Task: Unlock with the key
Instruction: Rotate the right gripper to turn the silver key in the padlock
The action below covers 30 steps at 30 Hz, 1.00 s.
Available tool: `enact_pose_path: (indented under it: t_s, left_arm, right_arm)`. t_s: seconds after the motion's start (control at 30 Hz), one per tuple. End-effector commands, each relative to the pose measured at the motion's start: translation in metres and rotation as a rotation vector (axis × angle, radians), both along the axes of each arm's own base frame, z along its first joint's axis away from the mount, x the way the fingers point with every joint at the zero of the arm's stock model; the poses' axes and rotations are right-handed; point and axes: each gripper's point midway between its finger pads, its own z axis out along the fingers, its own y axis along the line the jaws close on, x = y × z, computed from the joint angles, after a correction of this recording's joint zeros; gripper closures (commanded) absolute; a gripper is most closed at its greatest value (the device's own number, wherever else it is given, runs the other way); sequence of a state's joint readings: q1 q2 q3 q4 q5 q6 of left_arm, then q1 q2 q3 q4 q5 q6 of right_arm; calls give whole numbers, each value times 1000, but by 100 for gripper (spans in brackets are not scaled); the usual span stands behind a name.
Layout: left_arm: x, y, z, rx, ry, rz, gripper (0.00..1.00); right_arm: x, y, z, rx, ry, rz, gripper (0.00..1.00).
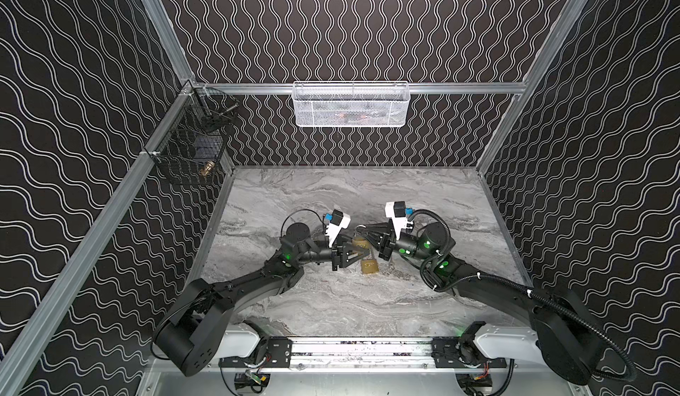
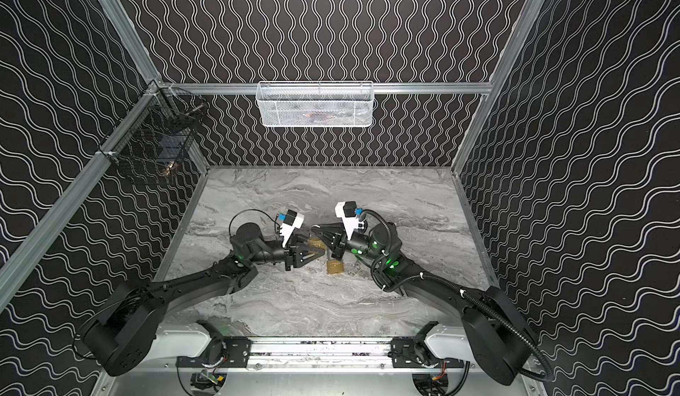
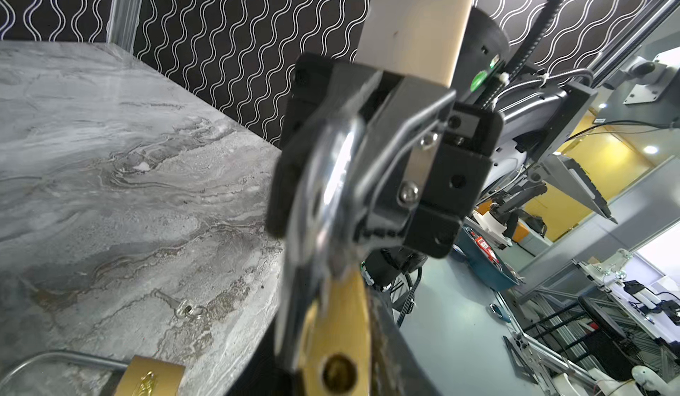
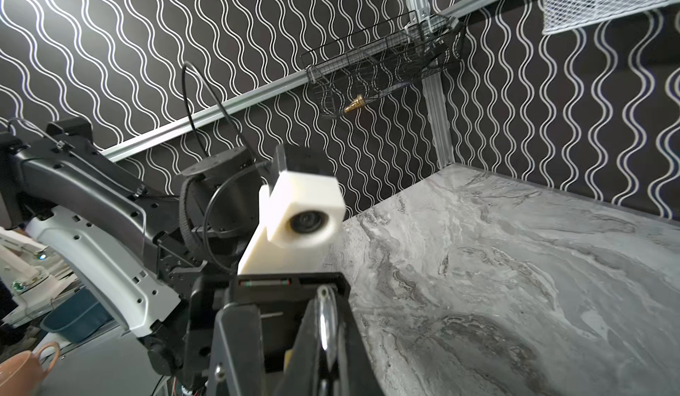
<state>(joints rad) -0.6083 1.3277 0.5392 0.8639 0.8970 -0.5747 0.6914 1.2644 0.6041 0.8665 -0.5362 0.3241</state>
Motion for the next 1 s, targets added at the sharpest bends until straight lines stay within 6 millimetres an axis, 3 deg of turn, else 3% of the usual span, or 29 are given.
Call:
enact_pose_path:
  t_s: [0.0, 0.27, 0.43, 0.77, 0.97]
  left_arm:
    - [1, 0, 3, -16, -26, 11, 74]
    - [12, 7, 11, -12, -57, 109, 85]
    - [12, 8, 15, -16, -62, 116, 77]
    - [9, 7, 25, -64, -74, 96, 69]
    - [8, 6, 23, -61, -68, 86, 91]
  right_arm:
    - [-4, -3, 29, 69, -93, 1, 100]
    - [-5, -5, 26, 63, -90, -10, 100]
    - [-4, -4, 24, 64, -85, -9, 100]
    - [-3, -4, 24, 59, -86, -15, 100]
    - [-1, -5, 25, 54, -88, -25, 100]
